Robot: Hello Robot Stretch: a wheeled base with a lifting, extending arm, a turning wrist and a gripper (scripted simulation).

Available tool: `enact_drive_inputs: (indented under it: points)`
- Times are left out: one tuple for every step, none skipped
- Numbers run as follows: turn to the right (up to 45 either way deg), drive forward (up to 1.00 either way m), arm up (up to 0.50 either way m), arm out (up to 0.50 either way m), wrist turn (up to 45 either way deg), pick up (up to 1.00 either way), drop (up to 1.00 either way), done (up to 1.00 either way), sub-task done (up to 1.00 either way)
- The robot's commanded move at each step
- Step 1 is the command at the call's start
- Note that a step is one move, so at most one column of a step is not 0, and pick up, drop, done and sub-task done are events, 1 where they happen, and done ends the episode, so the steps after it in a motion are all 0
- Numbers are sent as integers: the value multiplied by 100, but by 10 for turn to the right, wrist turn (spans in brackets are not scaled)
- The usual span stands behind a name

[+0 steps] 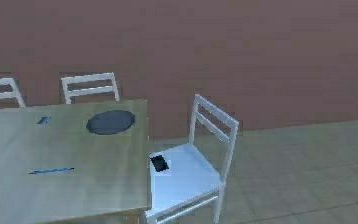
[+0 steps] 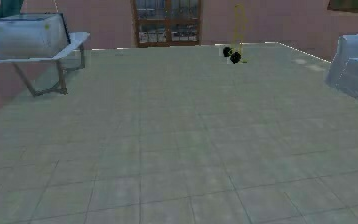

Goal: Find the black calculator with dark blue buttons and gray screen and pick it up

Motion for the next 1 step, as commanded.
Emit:
enact_drive_inputs:
  points:
    - [-450, 0, 0, 0, 0, 0, 0, 0, 0]
